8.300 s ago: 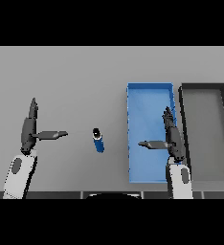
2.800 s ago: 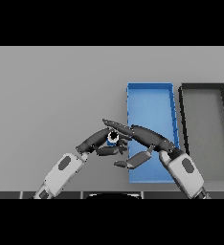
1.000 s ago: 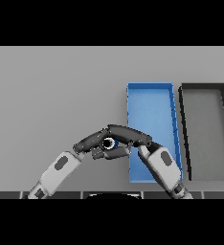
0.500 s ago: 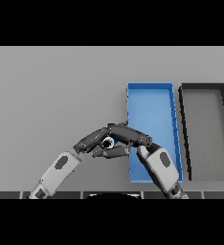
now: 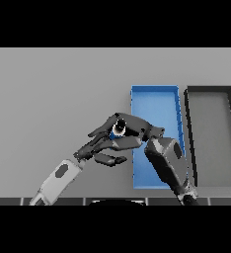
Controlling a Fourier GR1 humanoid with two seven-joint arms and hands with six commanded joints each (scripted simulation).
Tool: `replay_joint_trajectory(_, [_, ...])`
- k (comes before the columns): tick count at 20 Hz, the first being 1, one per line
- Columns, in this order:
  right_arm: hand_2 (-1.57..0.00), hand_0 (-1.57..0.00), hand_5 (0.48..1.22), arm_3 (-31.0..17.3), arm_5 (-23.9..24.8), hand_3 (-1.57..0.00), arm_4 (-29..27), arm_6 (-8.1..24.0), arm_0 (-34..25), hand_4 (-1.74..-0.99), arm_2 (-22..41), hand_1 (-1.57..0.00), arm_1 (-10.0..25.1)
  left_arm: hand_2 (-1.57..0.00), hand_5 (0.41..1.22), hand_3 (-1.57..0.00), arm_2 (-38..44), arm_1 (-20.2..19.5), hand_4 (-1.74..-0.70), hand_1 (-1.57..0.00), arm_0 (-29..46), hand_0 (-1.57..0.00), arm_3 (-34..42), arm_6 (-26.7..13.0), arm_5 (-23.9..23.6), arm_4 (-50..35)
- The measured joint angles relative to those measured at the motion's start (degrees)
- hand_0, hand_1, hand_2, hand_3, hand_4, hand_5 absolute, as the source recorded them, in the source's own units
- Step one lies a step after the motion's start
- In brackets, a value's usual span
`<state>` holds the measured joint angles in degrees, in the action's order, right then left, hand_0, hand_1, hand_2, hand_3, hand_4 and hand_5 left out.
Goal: Pick up the blue pipe and place it into the blue bin.
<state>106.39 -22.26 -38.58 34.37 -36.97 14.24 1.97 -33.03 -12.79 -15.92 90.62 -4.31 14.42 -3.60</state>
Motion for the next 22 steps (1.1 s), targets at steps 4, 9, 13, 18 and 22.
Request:
replay_joint_trajectory(4, [-1.57, -1.57, 1.221, -1.8, 3.5, -1.57, -3.2, -1.4, -10.5, -1.495, -3.8, -1.57, 4.8, 0.0, 0.486, 0.0, 0.4, 0.0, -0.87, 0.0, -1.0, 0.0, -0.6, 0.1, 0.4, -0.2])
replay_joint_trajectory(9, [-1.57, -1.57, 1.221, -9.5, 7.0, -1.57, -0.2, -4.8, -19.2, -1.498, -11.4, -1.57, 8.6, 0.0, 0.484, 0.0, 0.4, -0.5, -0.86, 0.0, -0.5, 0.0, -0.1, 0.6, 0.7, -0.3])
replay_joint_trajectory(13, [-1.57, -1.57, 1.221, -18.2, 7.7, -1.57, 5.8, -5.2, -20.5, -1.498, -17.1, -1.57, 13.1, 0.0, 0.474, 0.0, 0.0, -0.8, -0.84, 0.0, 0.6, 0.0, 1.6, -0.6, -0.2, 0.2])
replay_joint_trajectory(18, [-1.57, -1.57, 1.221, -25.8, 7.6, -1.57, 10.1, -3.2, -14.0, -1.499, -21.9, -1.57, 15.5, 0.0, 0.461, 0.0, 0.7, -2.0, -0.83, 0.0, 0.7, 0.0, 1.8, -0.5, -0.4, 0.4])
replay_joint_trajectory(22, [-1.57, -1.57, 1.221, -26.6, 8.2, -1.57, 12.8, -1.5, -6.8, -1.499, -23.5, -1.57, 14.8, 0.0, 0.464, 0.0, 0.6, -1.9, -0.83, 0.0, 0.2, 0.0, 1.4, -1.1, -0.7, 1.2])
